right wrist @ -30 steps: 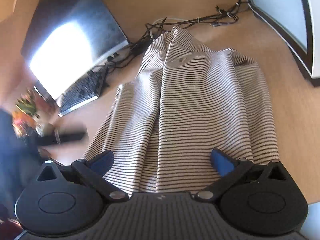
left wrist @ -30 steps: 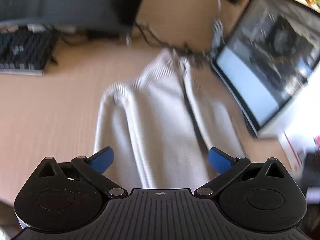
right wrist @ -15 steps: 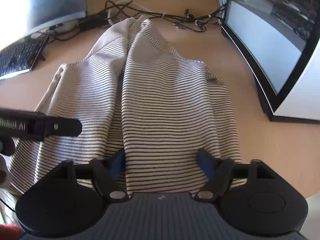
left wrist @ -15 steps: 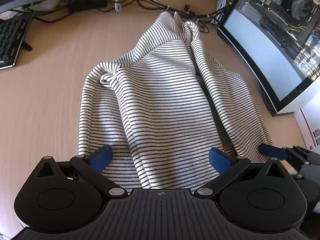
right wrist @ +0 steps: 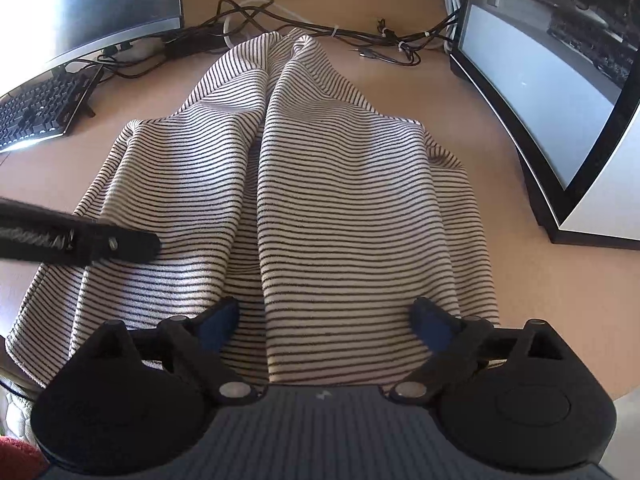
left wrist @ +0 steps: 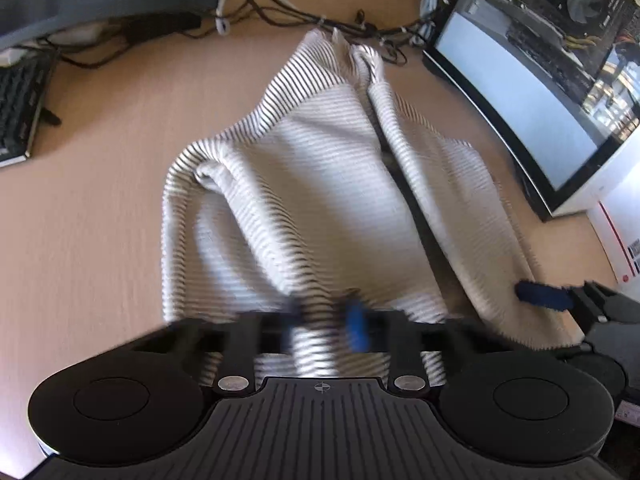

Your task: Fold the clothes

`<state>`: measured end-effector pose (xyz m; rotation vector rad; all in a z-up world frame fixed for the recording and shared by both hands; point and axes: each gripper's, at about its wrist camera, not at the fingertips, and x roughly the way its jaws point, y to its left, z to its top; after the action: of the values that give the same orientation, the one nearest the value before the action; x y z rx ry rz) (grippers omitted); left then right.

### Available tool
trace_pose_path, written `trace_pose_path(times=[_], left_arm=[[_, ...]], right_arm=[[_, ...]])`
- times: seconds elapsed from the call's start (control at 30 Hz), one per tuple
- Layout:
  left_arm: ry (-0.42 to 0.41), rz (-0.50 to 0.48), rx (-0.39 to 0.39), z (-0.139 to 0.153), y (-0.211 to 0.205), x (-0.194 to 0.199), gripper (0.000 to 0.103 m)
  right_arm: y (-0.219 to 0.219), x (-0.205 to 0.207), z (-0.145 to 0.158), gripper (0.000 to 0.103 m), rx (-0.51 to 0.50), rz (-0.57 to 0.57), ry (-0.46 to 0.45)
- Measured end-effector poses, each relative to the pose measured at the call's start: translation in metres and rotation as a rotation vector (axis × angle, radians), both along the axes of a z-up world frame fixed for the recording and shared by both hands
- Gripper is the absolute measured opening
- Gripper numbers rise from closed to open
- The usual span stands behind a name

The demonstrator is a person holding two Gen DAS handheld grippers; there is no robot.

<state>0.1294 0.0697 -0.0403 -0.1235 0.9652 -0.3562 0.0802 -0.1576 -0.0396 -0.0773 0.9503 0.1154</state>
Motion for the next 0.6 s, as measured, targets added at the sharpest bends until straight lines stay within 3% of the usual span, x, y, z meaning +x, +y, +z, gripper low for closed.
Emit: trace_pose_path(times=[0.1, 0.23, 0.33, 0.5, 0.6], left_arm=[[-0.083, 0.053, -0.027, 0.019, 0.014, 0.008, 0.011], [-0.278, 0.244, -0.029, 0.064, 0.057, 0.032, 0.011], [-0.35, 0.37, -0.016, 0.083, 0.096, 0.051, 0.011], [-0.335, 0.482, 0.003, 0.08, 0.141, 0.061, 0.014], [-0.287, 0.441, -0.032, 0.071, 0.152, 0.056, 0.039]], right_arm=[[0.001, -0.001, 0.0, 0.096, -0.002, 0.007, -0.001], [0.002, -0.001, 0.0, 0.096, -0.006, 0.012, -0.001], [0.003, -0.001, 0.0, 0.097, -0.008, 0.011, 0.0], [0.003, 0.001, 0.001, 0.098, -0.011, 0.009, 0.005], [0.001, 0.001, 0.008, 0.094, -0.015, 0.003, 0.003]])
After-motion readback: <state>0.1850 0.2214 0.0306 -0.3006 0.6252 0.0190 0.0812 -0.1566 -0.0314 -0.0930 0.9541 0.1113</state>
